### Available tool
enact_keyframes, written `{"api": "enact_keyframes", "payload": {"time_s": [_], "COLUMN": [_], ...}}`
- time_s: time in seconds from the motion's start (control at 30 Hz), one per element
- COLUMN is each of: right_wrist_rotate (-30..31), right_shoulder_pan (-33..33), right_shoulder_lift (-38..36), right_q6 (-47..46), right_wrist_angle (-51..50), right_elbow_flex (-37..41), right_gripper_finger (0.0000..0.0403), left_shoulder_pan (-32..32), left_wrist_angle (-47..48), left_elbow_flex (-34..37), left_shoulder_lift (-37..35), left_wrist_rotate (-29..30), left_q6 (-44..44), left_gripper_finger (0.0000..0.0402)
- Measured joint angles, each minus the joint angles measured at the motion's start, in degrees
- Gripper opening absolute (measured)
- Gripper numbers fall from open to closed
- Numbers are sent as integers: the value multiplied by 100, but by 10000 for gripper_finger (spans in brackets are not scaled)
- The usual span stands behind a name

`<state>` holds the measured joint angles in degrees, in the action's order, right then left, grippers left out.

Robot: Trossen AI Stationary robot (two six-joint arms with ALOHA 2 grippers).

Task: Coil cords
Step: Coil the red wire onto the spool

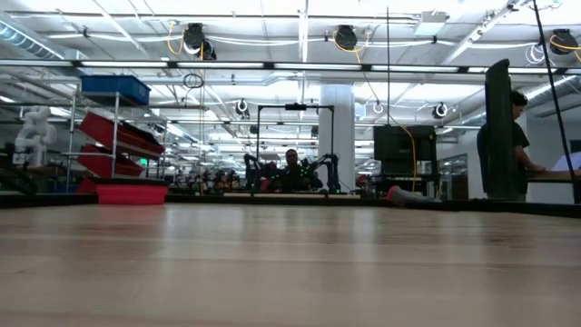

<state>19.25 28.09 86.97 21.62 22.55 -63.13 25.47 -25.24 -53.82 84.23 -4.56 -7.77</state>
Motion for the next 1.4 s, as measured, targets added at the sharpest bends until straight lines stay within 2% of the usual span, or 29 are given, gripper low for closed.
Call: {"api": "enact_keyframes", "payload": {"time_s": [0.17,0.33,0.7,0.93,1.17,1.4], "right_wrist_rotate": [-46,-773,-950,-1512,-1560,-1974], "right_shoulder_pan": [-71,-198,-436,-612,-695,-740], "right_shoulder_lift": [14,88,397,576,667,672], "right_q6": [-120,-276,-467,-678,-940,-1177], "right_wrist_angle": [1,74,313,430,417,154], "right_elbow_flex": [-1,-2,-2,-2,-2,-2], "right_gripper_finger": [0,0,0,0,0,0], "left_shoulder_pan": [4,3,4,6,84,155], "left_wrist_angle": [-1,-3,-91,-228,-322,-507], "left_elbow_flex": [0,0,0,0,0,0], "left_shoulder_lift": [0,0,0,-2,-7,-33], "left_wrist_rotate": [-281,-285,-284,-515,-546,-382], "left_q6": [0,0,-4,-9,-210,-455], "left_gripper_finger": [2,2,2,2,2,2]}}
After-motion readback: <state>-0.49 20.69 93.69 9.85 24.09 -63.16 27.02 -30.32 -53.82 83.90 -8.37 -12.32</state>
